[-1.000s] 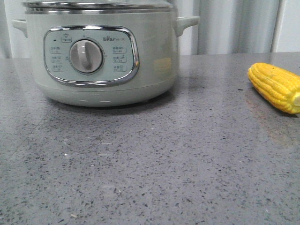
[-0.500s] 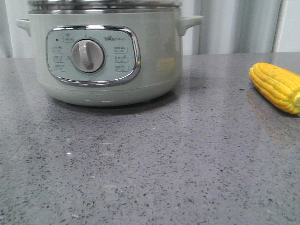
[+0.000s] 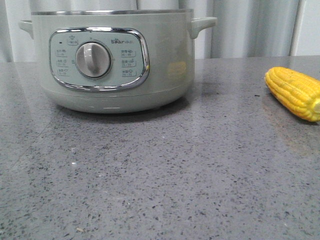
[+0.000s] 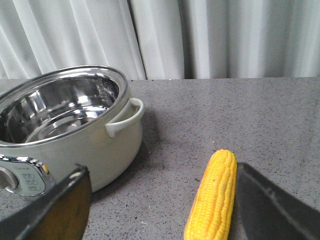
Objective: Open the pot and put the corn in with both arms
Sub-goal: 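Lift the glass lid off the pot with the left gripper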
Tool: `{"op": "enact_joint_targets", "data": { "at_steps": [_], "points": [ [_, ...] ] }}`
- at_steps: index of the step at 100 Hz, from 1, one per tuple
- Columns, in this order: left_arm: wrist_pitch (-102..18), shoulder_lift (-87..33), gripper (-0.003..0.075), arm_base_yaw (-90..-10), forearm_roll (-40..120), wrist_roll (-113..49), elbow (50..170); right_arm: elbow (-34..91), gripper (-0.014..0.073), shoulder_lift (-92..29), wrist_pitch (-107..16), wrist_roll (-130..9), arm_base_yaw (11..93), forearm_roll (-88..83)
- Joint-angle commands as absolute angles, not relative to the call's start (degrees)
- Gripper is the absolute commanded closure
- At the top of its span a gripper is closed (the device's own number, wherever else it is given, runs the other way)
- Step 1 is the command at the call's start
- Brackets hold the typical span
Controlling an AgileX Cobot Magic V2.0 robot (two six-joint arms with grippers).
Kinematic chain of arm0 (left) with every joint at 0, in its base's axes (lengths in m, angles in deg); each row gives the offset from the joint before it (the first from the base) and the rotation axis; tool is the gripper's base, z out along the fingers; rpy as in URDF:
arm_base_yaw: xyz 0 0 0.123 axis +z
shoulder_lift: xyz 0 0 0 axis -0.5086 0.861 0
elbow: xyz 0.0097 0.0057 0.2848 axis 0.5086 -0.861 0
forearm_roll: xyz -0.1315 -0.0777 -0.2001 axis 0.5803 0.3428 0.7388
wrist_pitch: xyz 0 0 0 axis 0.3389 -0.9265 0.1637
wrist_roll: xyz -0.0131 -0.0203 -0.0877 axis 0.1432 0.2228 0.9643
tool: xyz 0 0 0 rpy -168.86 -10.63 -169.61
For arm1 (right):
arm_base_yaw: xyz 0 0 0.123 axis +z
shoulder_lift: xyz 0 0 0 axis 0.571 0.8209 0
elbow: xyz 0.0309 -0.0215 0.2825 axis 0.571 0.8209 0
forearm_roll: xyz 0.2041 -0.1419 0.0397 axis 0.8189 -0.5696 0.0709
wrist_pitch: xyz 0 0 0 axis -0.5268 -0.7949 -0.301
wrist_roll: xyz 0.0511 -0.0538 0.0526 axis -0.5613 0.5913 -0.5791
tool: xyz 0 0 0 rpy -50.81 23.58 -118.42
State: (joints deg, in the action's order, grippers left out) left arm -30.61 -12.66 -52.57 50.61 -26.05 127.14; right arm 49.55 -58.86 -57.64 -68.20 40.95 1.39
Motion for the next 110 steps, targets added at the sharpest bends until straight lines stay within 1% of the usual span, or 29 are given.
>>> {"op": "enact_joint_targets", "data": {
  "at_steps": [1, 18, 37, 63, 82, 96, 110],
  "points": [
    [-26.49, -17.9, 0.0626, -48.89, 49.45, -25.83, 126.22, 47.51, 0.0105, -58.14, -53.72, -67.48, 41.07, 1.43],
    [-26.13, -23.01, 0.0626, -41.09, 49.45, -25.91, 117.08, 47.51, 0.0105, -58.14, -53.72, -67.48, 41.07, 1.43],
    [-21.03, -27.32, 0.0625, -35.79, 53.05, -25.91, 104.08, 47.51, 0.0105, -58.14, -54.04, -67.48, 41.07, 1.43],
    [-6.86, -29.79, 0.0625, -34.58, 54.6, -25.91, 91.21, 47.7, 0.0105, -58.14, -54.18, -67.48, 41.07, 1.43],
    [3.61, -29.69, 0.0625, -34.54, 60.72, -25.91, 83.32, 47.7, 0.0105, -58.14, -54.41, -67.48, 41.07, 1.43],
    [4.63, -27.9, 0.0625, -34.54, 61.61, -25.91, 78.24, 47.7, 0.0105, -58.01, -54.41, -67.48, 41.07, 1.43],
    [4.52, -25.49, 0.0625, -34.54, 61.61, -25.62, 75.76, 47.7, 0.0105, -57.89, -54.41, -67.48, 41.07, 1.43]
  ]
}}
